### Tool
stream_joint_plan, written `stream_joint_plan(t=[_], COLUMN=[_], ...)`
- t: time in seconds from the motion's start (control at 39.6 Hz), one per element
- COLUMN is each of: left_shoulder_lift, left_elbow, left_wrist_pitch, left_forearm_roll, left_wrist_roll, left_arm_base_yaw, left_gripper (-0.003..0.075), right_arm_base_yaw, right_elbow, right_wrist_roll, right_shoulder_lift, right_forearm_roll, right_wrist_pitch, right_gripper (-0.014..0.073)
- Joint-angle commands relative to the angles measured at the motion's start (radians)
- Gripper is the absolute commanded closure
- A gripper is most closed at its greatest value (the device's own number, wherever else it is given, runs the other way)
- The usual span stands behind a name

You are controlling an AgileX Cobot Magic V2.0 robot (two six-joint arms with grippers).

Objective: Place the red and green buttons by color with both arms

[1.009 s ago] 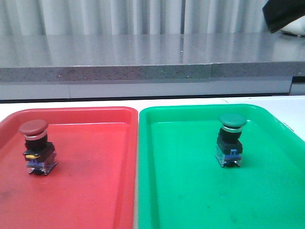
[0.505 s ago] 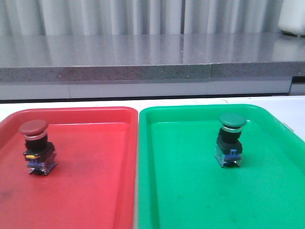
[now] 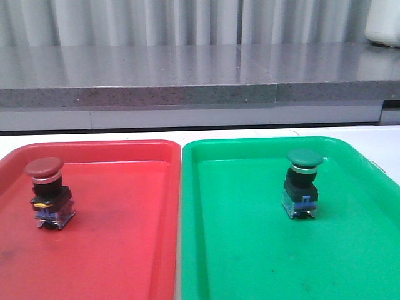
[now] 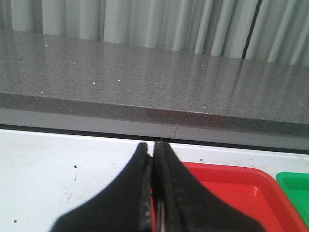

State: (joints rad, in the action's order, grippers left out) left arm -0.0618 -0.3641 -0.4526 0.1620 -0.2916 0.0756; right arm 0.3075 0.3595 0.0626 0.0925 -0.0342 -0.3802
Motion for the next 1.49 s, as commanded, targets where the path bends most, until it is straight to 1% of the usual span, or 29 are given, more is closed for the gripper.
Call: stream_joint_plan(t=[0.0,0.86,0.93,1.03,1.08,1.29,1.46], left_shoulder_lift=[-0.012,-0.012,-0.001,0.018,0.028,0.087,0.084], left_elbow=[-0.025,-0.015,0.016,0.065,0.093,0.244,0.367], left_wrist_pitch=[0.082,0.090,0.124,0.172,0.200,0.304,0.368], left_forearm_roll=[-0.003,-0.001,-0.018,-0.143,-0.202,-0.214,-0.258], left_wrist_roll=[-0.006,0.003,0.061,0.205,0.250,0.256,0.256], left_arm_base_yaw=[0.000,0.000,0.000,0.000,0.000,-0.002,-0.069], left_gripper=[0.0740,0.0740,0.0740,0.0740,0.0740,0.0740,0.0740], right_arm_base_yaw=[-0.007,-0.007,-0.007,-0.006,-0.006,-0.006,-0.006], right_elbow=[0.024,0.024,0.024,0.024,0.024,0.024,0.024], right_wrist_roll=[-0.006,-0.006,-0.006,-0.006,-0.006,-0.006,-0.006], right_shoulder_lift=[0.011,0.011,0.011,0.011,0.011,0.011,0.010], right_forearm_roll=[0.009,0.009,0.009,0.009,0.009,0.009,0.009], right_wrist_pitch=[0.073,0.073,0.073,0.073,0.074,0.074,0.073], right_gripper=[0.0718,0.0718,0.0718,0.0718,0.0718,0.0718,0.0718])
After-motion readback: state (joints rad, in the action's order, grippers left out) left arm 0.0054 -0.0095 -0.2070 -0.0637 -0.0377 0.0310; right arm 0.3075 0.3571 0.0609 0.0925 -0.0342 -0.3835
